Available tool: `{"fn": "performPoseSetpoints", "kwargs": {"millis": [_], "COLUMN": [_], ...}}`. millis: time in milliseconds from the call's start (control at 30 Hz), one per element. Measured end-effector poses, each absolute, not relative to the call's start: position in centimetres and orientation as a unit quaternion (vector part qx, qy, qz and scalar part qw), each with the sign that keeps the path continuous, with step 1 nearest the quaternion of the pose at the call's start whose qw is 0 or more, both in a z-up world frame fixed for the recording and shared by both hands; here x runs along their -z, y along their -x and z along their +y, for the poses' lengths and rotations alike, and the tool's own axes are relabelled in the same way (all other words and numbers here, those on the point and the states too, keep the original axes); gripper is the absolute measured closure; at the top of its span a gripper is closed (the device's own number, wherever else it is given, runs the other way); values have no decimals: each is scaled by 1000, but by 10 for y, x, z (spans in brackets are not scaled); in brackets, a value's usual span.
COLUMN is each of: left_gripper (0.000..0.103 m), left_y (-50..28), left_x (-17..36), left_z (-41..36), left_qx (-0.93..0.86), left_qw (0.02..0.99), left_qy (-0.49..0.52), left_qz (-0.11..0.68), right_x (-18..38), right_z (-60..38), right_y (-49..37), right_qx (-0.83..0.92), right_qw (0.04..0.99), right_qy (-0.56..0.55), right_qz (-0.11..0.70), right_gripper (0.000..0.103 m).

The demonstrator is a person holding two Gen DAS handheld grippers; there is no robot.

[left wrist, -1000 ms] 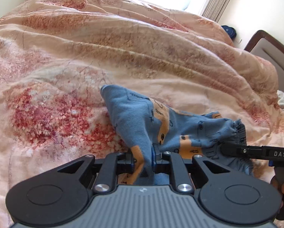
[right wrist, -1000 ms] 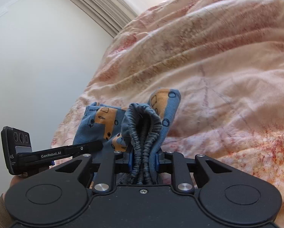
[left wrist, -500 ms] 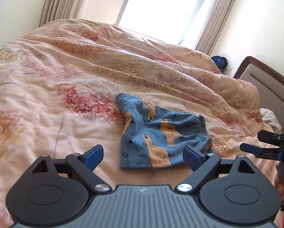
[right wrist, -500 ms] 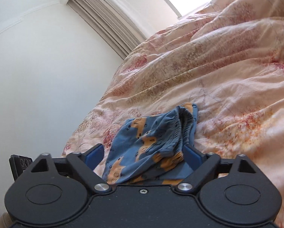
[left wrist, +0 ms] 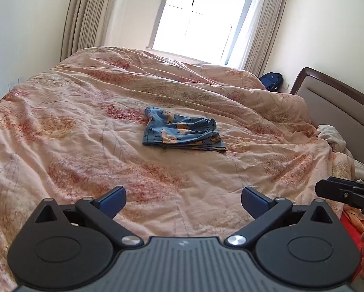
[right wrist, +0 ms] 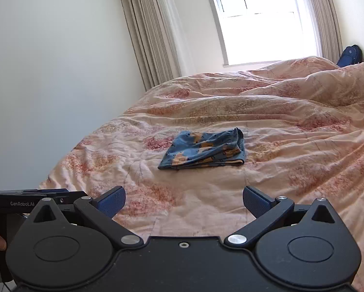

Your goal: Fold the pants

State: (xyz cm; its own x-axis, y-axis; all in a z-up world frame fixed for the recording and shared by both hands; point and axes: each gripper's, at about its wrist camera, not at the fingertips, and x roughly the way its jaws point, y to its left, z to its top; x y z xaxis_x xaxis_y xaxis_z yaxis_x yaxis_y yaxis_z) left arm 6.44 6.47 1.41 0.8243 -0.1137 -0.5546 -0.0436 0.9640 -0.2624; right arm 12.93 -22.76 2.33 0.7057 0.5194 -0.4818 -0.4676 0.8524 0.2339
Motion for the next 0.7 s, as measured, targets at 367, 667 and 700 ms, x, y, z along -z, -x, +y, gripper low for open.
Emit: {"fn": "performPoseSetpoints", "kwargs": {"millis": [367, 667, 700], "left_gripper": [0, 0, 0], "left_y": [-25, -25, -25], "left_x": [-22, -28, -29], "left_z": [33, 33, 33], "left_qx": [-4, 2, 4], "left_qw": [943, 944, 944], "left_qy": [86, 94, 97], "left_qz": [321, 316, 316], "right_x": [-30, -31, -32], "right_z": [-236, -237, -236], "right_y": [-69, -68, -67], "right_qx": [-262, -258, -259], "right_qw": [922, 921, 921], "right_qy": [-39, -47, -46], "right_qz": [284, 288, 287], "right_gripper": [1, 1, 1]}}
